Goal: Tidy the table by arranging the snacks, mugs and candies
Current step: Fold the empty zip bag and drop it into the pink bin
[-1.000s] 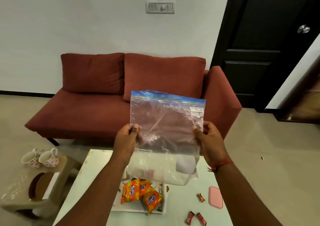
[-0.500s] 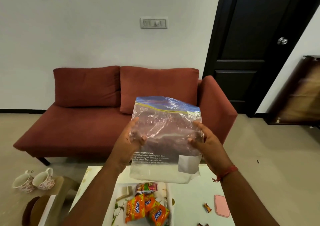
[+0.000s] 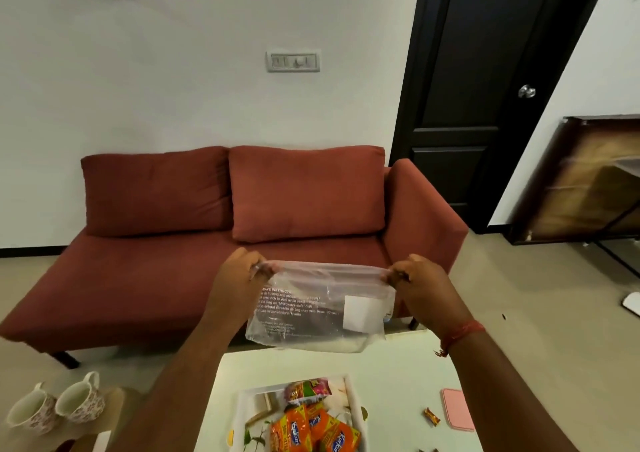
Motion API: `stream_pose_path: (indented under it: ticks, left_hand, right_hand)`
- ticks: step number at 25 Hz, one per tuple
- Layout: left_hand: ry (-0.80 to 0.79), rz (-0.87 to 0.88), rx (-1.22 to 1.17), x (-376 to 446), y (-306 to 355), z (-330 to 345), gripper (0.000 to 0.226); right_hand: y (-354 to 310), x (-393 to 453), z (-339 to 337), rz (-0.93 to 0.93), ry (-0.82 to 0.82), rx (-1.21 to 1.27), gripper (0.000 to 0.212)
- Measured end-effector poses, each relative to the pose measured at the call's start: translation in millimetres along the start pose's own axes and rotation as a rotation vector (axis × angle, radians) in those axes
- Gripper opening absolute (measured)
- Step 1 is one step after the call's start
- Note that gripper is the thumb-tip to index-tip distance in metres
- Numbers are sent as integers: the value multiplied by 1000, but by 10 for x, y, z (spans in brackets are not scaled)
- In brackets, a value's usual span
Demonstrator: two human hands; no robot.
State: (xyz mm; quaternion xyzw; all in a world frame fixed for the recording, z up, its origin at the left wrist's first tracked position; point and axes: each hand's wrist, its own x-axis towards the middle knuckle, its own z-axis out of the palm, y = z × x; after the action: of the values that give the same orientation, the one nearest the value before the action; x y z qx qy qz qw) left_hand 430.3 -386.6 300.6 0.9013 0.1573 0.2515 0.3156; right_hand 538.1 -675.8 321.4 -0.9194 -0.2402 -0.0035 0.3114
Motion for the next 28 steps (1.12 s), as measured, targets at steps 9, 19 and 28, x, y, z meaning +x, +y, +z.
stream_pose_path:
  ticks: [9,19,28]
  left_hand:
    - [-299,297,-181,256,270,-30,15]
    - [-516,-481,-900,36,118,340,76]
    - [-473,-284,-825,120,469,637,30]
  right_hand:
    - [-725,145,323,-191,-348,-212,46]
    - [-626,234,484,326,45,1142,17]
    - [85,138,210,200,-231,1013,33]
